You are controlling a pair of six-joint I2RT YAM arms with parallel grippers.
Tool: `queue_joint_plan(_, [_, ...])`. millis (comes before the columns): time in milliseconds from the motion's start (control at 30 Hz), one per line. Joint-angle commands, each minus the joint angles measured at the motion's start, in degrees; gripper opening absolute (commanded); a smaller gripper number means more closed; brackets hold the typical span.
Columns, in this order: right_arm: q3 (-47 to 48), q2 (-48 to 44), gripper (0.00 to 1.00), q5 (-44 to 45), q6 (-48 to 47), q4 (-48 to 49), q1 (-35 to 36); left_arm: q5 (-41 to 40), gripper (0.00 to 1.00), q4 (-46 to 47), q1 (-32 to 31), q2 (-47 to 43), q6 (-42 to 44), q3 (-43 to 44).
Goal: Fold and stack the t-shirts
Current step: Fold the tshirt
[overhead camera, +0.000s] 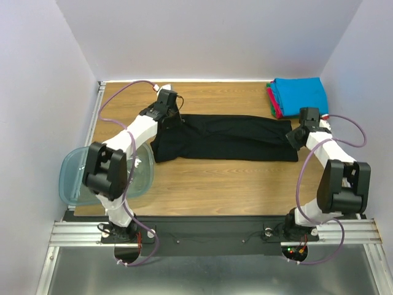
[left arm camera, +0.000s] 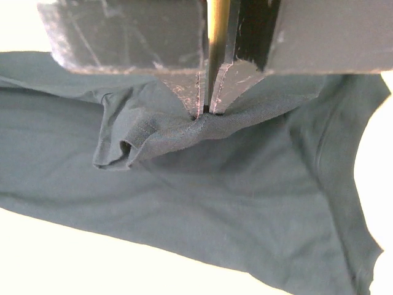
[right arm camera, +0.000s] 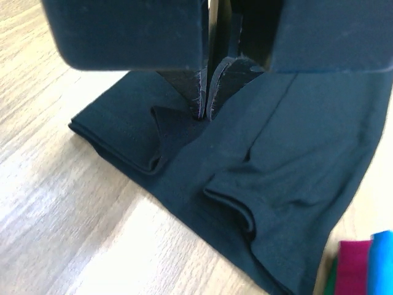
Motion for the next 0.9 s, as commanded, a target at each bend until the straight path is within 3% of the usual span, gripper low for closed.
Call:
queue_joint_plan(0, [4.7, 3.7, 0.0, 2.6, -1.7, 2.7, -0.1, 1.0, 0.0, 0.4, 1.4, 4.3, 4.3, 6.0])
queue_joint_plan(133, [7.1, 7.3, 0.03, 2.4, -1.9, 2.7, -0.1, 0.7, 0.0, -1.4, 2.6, 7.9, 3.9, 9.2])
queue_joint_plan(200, [8.1, 8.5, 0.1, 1.7, -3.0, 2.6, -0.1, 0.8, 0.0, -2.1, 3.5, 8.8, 3.7, 10.1])
queue_joint_plan(233, [8.8, 9.2, 0.2, 1.1, -3.4, 2.7, -0.1, 0.2, 0.01, -2.5, 3.9, 9.5, 3.3, 10.8])
queue_joint_plan(300, [9.6, 9.5, 0.37, 0.4, -4.6, 2.6, -0.1, -0.1, 0.32, -3.7, 4.4, 10.3, 3.1, 11.9])
queue_joint_plan(333, [9.6, 9.1, 0.54, 0.0, -5.1, 2.6, -0.1, -0.4, 0.61, -3.9, 4.5, 11.0, 3.2, 13.1])
queue_joint_plan(367, [9.6, 8.6, 0.62, -0.5, -5.2, 2.6, -0.1, -0.4, 0.71, -4.0, 4.5, 11.1, 3.2, 13.5])
queue_joint_plan(400, [9.5, 8.1, 0.76, -0.6, -5.3, 2.6, -0.1, -0.1, 0.75, -4.2, 4.5, 11.5, 3.1, 13.8])
queue_joint_plan(533, [6.8, 2.0, 1.0, -1.2, -6.0, 2.7, -0.2, 4.0, 0.76, -2.6, 4.2, 10.0, 1.2, 10.7])
queue_joint_plan(733, [1.5, -5.9, 1.0, -9.9, -11.1, 3.5, 0.6, 4.3, 0.76, 2.6, 1.7, 2.4, -4.1, -1.3])
queue_joint_plan(867, [0.6, -6.1, 1.0, -18.6, -16.8, 6.0, 3.4, 4.4, 0.77, 5.7, -0.8, -0.9, -6.9, -8.5])
